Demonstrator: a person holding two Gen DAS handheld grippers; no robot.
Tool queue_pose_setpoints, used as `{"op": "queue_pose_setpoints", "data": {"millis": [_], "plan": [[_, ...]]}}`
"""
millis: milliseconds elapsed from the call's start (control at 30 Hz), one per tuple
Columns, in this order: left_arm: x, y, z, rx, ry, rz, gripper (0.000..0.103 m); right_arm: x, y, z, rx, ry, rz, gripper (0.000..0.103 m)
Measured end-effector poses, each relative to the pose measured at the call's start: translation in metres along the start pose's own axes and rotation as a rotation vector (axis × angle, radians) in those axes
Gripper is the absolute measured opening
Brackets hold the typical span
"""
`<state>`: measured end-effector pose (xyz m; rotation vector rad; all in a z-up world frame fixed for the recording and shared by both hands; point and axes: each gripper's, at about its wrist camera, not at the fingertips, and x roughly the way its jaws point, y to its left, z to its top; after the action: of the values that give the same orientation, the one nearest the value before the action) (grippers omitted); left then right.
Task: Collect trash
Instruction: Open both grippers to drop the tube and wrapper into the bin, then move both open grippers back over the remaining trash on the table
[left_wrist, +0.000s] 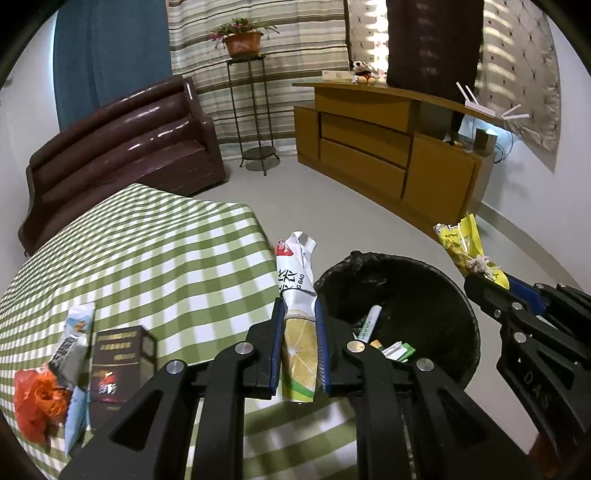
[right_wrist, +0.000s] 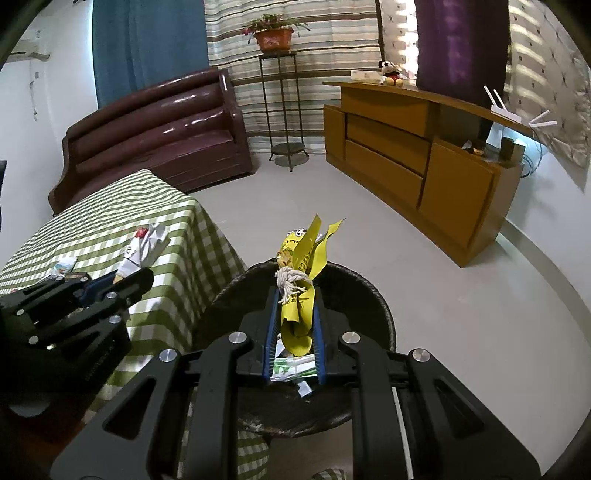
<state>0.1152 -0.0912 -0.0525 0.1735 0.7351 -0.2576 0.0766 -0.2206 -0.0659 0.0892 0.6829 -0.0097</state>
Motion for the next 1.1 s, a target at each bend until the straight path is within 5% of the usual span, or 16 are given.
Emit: {"op": "queue_pose_setpoints", "data": {"millis": [367, 633, 1100], "plan": [[0.021, -0.014, 0.011, 0.018, 0.044, -0.002, 0.019, 0.02, -0.016, 0.001, 0.028, 0.018, -0.009, 0.017], [0.023, -0.014, 0.012, 0.012, 0.048, -0.002, 0.043, 0.024, -0.021, -0.001, 0.056, 0.024, -0.012, 0.02], [0.008, -0.006, 0.011, -0.015, 0.019, 0.006, 0.055, 0.013, -0.023, 0.0, 0.078, 0.005, -0.026, 0.048]]}}
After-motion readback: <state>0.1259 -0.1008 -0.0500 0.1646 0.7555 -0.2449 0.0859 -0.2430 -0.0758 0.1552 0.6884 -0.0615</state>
